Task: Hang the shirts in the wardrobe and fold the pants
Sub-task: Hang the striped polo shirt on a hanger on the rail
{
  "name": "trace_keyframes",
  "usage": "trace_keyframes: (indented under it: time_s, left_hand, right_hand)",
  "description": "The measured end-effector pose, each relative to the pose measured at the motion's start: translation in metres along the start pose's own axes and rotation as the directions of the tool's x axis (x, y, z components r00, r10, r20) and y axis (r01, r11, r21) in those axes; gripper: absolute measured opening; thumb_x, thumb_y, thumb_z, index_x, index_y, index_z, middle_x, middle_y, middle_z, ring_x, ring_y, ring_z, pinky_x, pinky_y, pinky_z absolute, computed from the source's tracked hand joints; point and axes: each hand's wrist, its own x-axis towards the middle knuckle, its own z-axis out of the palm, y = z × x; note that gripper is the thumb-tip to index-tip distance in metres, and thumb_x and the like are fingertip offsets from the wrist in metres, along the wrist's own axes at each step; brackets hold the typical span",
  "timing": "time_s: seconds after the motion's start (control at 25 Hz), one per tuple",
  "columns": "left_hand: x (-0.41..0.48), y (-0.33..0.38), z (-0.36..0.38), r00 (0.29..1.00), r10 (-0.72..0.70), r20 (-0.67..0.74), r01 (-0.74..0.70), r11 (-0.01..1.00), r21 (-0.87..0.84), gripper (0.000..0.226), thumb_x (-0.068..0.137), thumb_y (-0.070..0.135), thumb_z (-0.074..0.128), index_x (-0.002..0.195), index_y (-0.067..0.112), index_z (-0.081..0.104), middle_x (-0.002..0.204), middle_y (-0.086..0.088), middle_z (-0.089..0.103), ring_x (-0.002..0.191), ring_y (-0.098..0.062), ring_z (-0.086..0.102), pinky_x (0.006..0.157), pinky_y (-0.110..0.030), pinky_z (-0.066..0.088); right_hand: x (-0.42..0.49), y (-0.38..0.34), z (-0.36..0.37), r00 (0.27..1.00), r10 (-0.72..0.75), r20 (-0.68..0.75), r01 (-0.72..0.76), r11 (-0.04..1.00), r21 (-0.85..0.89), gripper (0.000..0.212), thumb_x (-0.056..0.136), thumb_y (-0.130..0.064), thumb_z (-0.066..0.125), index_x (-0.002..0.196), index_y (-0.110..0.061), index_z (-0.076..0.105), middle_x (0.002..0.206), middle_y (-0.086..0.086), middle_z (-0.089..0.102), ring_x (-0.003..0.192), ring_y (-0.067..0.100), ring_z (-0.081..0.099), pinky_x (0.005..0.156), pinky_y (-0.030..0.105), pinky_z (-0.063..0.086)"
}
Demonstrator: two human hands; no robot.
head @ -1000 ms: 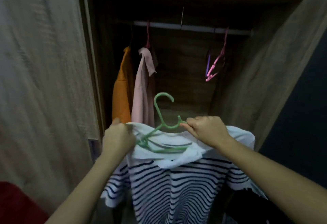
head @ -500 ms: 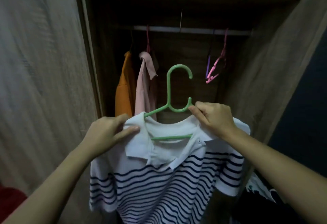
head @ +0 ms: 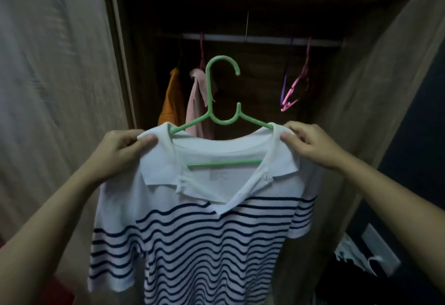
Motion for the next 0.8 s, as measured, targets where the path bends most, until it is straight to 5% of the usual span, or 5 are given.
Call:
trace_keyframes:
  time_s: [0.2, 0.4, 0.56, 0.68, 0.8]
  left_hand:
    - [0.025, 0.000, -0.043, 0.995, -0.047, 0.085, 0.041, 0.997, 0.067, 0.050, 0.062, 0.087, 0.044, 0.073, 0.043, 0.068, 0.070, 0.019, 0.066, 0.067, 0.005, 0.061, 0.058, -0.011, 0.046]
    - [0.022, 0.007, -0.028, 0.999, 0.047, 0.006, -0.047, 0.998, 0.028, 0.051, 0.071, 0.063, 0.058, 0.073, 0.012, 0.066, 0.063, -0.001, 0.059, 0.054, -0.004, 0.051, 0.048, -0.022, 0.041]
    - [0.006, 0.016, -0.013, 0.983, 0.035, -0.179, -0.036, 0.999, -0.003, 0.037, 0.075, 0.058, 0.055, 0.080, 0.022, 0.065, 0.068, 0.002, 0.063, 0.052, -0.007, 0.053, 0.046, -0.019, 0.040]
    - [-0.003, 0.035, 0.003, 0.967, 0.071, -0.243, -0.029, 0.985, 0.172, 0.041, 0.079, 0.056, 0.053, 0.068, 0.017, 0.061, 0.055, -0.004, 0.057, 0.057, -0.012, 0.054, 0.047, -0.022, 0.036]
    - [-0.001, 0.057, 0.019, 0.960, 0.091, -0.263, -0.015, 0.961, 0.276, 0.037, 0.082, 0.051, 0.051, 0.060, 0.021, 0.048, 0.047, -0.001, 0.046, 0.048, -0.012, 0.049, 0.046, -0.021, 0.034]
  right_hand:
    - [0.011, 0.001, -0.002, 0.978, 0.076, -0.196, -0.077, 0.997, 0.002, 0.039, 0.081, -0.060, 0.038, 0.083, -0.026, 0.056, 0.068, -0.006, 0.058, 0.067, 0.016, 0.055, 0.066, 0.046, 0.045]
    - [0.014, -0.010, -0.011, 0.962, 0.022, -0.272, -0.048, 0.995, -0.090, 0.026, 0.088, -0.053, 0.042, 0.084, -0.031, 0.054, 0.069, -0.012, 0.057, 0.069, 0.010, 0.053, 0.072, 0.042, 0.043]
    - [0.021, -0.038, 0.004, 0.927, -0.063, -0.371, -0.062, 0.947, -0.316, 0.046, 0.085, -0.044, 0.051, 0.123, -0.018, 0.050, 0.117, 0.001, 0.055, 0.107, 0.022, 0.048, 0.096, 0.040, 0.033]
    - [0.028, -0.084, 0.028, 0.981, 0.098, -0.169, -0.062, 0.975, 0.212, 0.044, 0.089, -0.034, 0.057, 0.126, -0.010, 0.049, 0.105, -0.001, 0.059, 0.096, 0.012, 0.057, 0.090, 0.025, 0.046]
    - [0.048, -0.115, 0.051, 0.931, 0.214, 0.297, -0.364, 0.629, 0.687, 0.044, 0.092, -0.041, 0.051, 0.126, -0.014, 0.045, 0.100, -0.004, 0.060, 0.099, 0.010, 0.059, 0.097, 0.025, 0.044]
